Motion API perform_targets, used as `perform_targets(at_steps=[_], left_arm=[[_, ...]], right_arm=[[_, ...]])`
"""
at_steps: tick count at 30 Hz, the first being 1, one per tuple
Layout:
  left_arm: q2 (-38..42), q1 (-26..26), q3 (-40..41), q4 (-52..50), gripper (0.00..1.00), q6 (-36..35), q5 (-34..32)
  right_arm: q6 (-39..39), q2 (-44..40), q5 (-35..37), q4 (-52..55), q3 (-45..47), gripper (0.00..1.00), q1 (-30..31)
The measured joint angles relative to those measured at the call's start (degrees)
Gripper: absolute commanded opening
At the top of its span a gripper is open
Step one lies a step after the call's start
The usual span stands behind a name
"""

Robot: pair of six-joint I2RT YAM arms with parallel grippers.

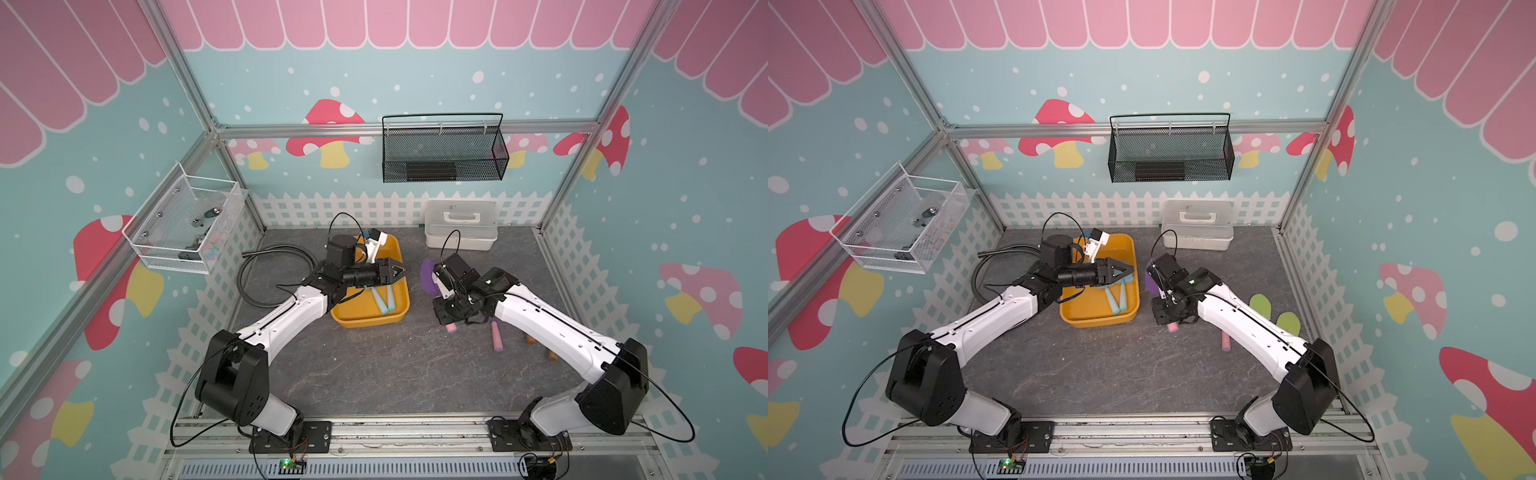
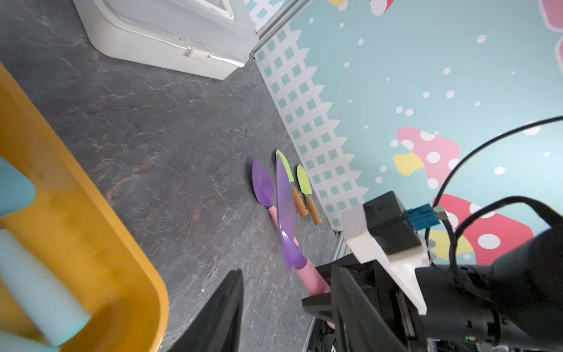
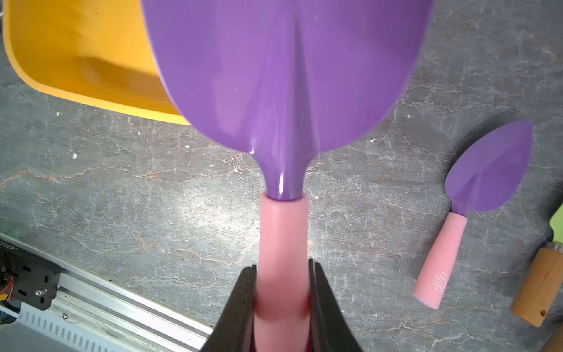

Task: Put the shovel into the storage box
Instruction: Pick up the shovel from the center of the board.

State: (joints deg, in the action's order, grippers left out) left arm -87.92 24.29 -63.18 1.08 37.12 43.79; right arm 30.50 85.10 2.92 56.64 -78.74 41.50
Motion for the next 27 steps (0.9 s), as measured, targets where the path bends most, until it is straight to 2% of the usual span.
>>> perform_targets(at_steps=[9,12,15,20,27], left_arm=[[-2.97,1.16,1.77,2.95,0.41,1.68,-0.24],[-3.06,1.57,1.77,3.06,0.3,1.51,-0.46],[-3.06,1.77,1.75,3.19,0.13,1.38,-0.68],[-3.17,1.92,1.75,3.19,0.0,2.23,-1.49],[-4.02,2.69,1.7,3.28,0.0,3.19,-2.27]], right_arm=[[0.02,4.09,-0.02,0.59,-5.31,0.0,2.43],[0.02,4.96,-0.04,0.57,-5.9,0.0,2.84],[0.02,5.51,0.0,0.72,-5.92,0.0,3.17],[0.07,5.64,0.59,0.87,-6.01,0.0,3.26],[0.42,6.62,1.55,2.19,-6.43,0.03,3.56]])
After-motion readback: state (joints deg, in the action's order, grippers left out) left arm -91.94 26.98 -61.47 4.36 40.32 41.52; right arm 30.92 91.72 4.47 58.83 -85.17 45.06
